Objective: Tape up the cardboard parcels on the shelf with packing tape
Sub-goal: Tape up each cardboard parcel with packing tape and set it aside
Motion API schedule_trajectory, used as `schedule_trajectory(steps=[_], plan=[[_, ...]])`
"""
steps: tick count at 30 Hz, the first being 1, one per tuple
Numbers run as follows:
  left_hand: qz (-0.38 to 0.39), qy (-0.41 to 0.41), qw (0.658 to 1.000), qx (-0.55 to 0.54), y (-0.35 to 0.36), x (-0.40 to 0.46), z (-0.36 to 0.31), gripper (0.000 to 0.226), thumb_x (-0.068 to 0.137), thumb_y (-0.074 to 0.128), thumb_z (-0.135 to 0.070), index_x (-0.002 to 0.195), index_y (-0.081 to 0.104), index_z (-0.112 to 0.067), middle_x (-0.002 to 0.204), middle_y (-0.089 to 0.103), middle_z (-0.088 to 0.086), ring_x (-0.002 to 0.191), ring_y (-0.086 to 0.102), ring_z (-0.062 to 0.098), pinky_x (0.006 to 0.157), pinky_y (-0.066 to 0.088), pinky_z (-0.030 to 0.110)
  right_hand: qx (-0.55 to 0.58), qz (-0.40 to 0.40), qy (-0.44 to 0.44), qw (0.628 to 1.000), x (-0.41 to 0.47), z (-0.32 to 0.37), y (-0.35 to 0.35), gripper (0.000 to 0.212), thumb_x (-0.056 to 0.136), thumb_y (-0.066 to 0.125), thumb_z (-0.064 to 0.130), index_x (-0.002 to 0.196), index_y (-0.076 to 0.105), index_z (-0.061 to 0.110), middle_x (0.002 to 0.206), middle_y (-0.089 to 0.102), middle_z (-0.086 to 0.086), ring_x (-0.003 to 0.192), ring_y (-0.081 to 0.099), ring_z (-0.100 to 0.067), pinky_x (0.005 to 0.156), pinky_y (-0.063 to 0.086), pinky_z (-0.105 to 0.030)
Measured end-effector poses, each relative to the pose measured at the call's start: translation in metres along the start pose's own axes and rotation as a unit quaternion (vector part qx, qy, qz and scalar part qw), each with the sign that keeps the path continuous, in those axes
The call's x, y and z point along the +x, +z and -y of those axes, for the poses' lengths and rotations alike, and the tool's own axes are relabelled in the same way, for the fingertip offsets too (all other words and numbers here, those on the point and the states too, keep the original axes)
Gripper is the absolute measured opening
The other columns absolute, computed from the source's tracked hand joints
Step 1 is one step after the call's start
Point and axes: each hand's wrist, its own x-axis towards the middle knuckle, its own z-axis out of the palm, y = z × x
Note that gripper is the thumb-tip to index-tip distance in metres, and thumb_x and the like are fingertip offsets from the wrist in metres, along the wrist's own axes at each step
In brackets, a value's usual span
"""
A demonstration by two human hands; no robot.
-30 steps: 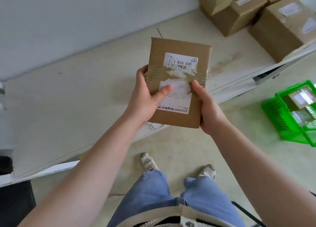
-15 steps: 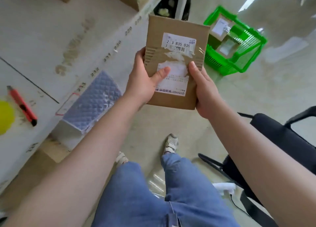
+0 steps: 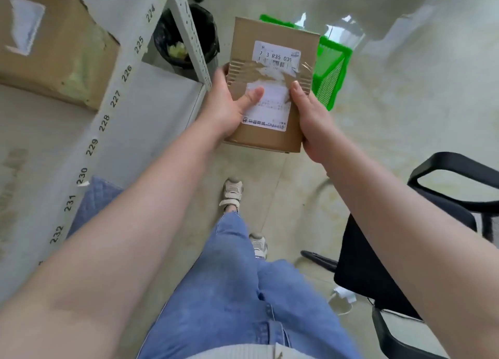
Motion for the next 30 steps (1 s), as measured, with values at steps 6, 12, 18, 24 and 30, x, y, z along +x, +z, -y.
schedule_trajectory(steps=[6, 12, 18, 24, 30], plan=[[0.06, 0.0, 0.998, -0.002, 0.016, 0.097, -0.022, 0.077, 0.084, 0.075, -0.043, 0.144, 0.035, -0.015, 0.131, 0.058, -0.004, 0.119, 0.057, 0.012, 0.108, 0.044, 0.037, 0.019, -0.041, -0.004, 0.999, 0.072, 0.035, -0.018, 0.038, 0.1, 0.049, 0.044, 0.133, 0.053, 0.025, 0.121, 0.068, 0.005, 0.11, 0.066, -0.012, 0.1, 0.052, -0.038], [0.083, 0.004, 0.997, 0.01, 0.045, 0.179, -0.055, 0.08, 0.083, 0.075, -0.045, 0.146, 0.034, -0.016, 0.132, 0.059, -0.003, 0.119, 0.058, 0.013, 0.108, 0.044, 0.036, 0.031, -0.064, 0.0, 0.997, 0.142, 0.075, -0.05, 0.043, 0.096, 0.052, 0.049, 0.133, 0.054, 0.029, 0.122, 0.069, 0.007, 0.111, 0.066, -0.013, 0.102, 0.05, -0.041], [0.074, -0.017, 0.997, 0.002, 0.094, 0.255, -0.081, 0.084, 0.08, 0.076, -0.046, 0.146, 0.033, -0.017, 0.134, 0.058, -0.001, 0.12, 0.058, 0.015, 0.107, 0.045, 0.041, 0.044, -0.061, 0.017, 0.997, 0.218, 0.105, -0.1, 0.042, 0.094, 0.054, 0.051, 0.13, 0.056, 0.029, 0.12, 0.069, 0.007, 0.111, 0.066, -0.013, 0.102, 0.05, -0.041], [0.071, -0.051, 0.996, 0.002, 0.163, 0.323, -0.079, 0.073, 0.088, 0.074, -0.03, 0.145, 0.033, -0.013, 0.129, 0.057, -0.003, 0.116, 0.057, 0.013, 0.107, 0.042, 0.032, 0.04, -0.087, 0.042, 0.995, 0.291, 0.104, -0.153, 0.035, 0.1, 0.05, 0.042, 0.127, 0.057, 0.021, 0.118, 0.07, 0.002, 0.107, 0.067, -0.014, 0.098, 0.052, -0.04], [0.1, -0.092, 0.99, 0.044, 0.221, 0.382, -0.04, 0.079, 0.089, 0.072, -0.03, 0.151, 0.025, -0.015, 0.142, 0.051, 0.002, 0.119, 0.051, 0.012, 0.094, 0.034, 0.017, 0.033, -0.123, 0.112, 0.985, 0.358, 0.066, -0.192, 0.033, 0.097, 0.053, 0.044, 0.124, 0.058, 0.027, 0.118, 0.069, 0.005, 0.108, 0.066, -0.015, 0.101, 0.051, -0.042]])
